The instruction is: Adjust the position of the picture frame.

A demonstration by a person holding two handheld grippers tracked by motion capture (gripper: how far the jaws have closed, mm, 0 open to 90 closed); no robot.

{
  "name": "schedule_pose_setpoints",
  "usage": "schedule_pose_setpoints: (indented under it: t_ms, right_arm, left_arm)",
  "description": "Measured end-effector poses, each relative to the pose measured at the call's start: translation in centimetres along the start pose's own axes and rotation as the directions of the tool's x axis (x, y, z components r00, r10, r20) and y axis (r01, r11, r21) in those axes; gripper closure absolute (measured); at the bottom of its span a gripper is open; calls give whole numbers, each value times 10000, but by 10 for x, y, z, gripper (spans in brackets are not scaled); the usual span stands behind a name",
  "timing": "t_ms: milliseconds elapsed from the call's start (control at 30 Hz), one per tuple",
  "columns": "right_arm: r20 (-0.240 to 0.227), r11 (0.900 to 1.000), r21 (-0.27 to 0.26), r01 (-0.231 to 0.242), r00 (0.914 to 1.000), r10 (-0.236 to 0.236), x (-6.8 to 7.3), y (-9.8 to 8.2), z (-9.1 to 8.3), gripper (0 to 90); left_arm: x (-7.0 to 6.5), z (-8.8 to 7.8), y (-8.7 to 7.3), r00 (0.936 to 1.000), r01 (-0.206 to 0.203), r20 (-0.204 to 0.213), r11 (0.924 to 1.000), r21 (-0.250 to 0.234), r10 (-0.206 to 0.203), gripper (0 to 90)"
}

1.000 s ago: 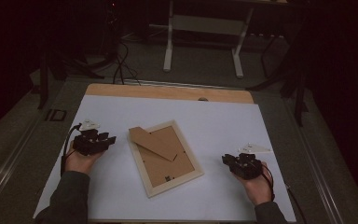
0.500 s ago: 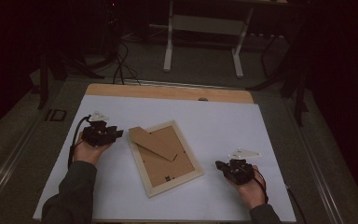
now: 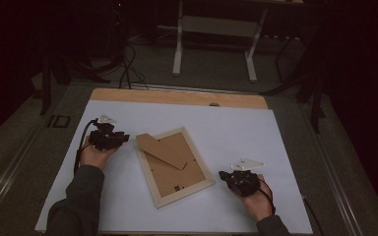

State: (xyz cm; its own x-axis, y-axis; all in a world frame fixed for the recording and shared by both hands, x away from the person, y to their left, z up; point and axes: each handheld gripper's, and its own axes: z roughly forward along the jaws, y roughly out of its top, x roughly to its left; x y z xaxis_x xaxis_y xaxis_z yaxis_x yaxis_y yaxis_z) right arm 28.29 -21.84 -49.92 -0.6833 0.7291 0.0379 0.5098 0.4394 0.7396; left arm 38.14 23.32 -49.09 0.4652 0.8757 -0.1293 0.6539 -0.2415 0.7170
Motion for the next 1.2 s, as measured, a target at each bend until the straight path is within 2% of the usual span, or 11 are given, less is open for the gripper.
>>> schedule_pose_setpoints:
  t_ms: [133,400,633,733,833,967,1100,1200]
  right_arm:
    - [-80,9999,34,122,9999,-121,4,2,1,898]
    - [-226,9994,59,336,9992,-334,11,4,4,898]
    - [-433,9983,138,568,9975,-561,19,5,10,898]
    - [-512,9984,65,568,9971,-564,22,4,12,898]
    - [-580,9980,97,628,9964,-621,25,3,14,898]
    - [-660,9975,157,689,9955,-677,29,1,16,898]
    - [-765,9966,188,800,9940,-783,33,-3,17,898]
    - [-838,9956,248,901,9926,-877,35,-6,19,898]
  left_arm:
    - [6,4,0,9996,287,87,9996,-17,-287,689]
    - [7,12,-1,9990,383,212,9993,52,-384,724]
    - [6,18,-1,9991,211,378,9997,129,-215,816]
    - [11,20,-3,9974,479,538,9988,54,-482,897]
    - [11,23,-3,9963,556,652,9984,-44,-552,900]
    - [9,27,-3,9979,335,550,9994,112,-340,900]
    - [11,33,-5,9981,509,348,9986,136,-514,900]
    - [10,35,-5,9977,557,393,9984,72,-560,900]
